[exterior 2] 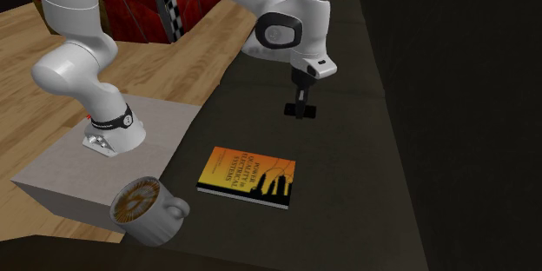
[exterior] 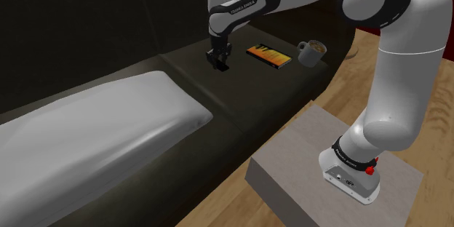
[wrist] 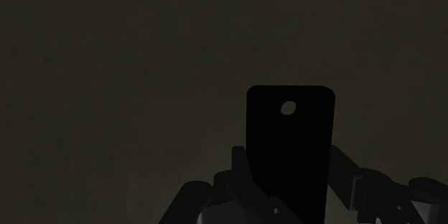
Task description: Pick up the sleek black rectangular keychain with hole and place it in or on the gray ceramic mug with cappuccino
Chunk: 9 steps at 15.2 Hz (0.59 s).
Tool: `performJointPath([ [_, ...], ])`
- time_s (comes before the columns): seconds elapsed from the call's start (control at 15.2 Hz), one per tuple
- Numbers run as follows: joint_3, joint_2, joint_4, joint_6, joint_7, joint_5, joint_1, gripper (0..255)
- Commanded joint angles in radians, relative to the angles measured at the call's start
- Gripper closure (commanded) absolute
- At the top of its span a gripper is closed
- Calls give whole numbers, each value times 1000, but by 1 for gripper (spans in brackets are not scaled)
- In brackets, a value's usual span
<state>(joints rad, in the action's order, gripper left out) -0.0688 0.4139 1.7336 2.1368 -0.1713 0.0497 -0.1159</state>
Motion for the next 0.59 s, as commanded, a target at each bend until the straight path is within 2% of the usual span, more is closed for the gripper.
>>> performJointPath([
  [0.0,0,-9,-12,-22,0,-1,0,255],
  [0.53,-2,-50,-63,-114,4,-5,1,255],
])
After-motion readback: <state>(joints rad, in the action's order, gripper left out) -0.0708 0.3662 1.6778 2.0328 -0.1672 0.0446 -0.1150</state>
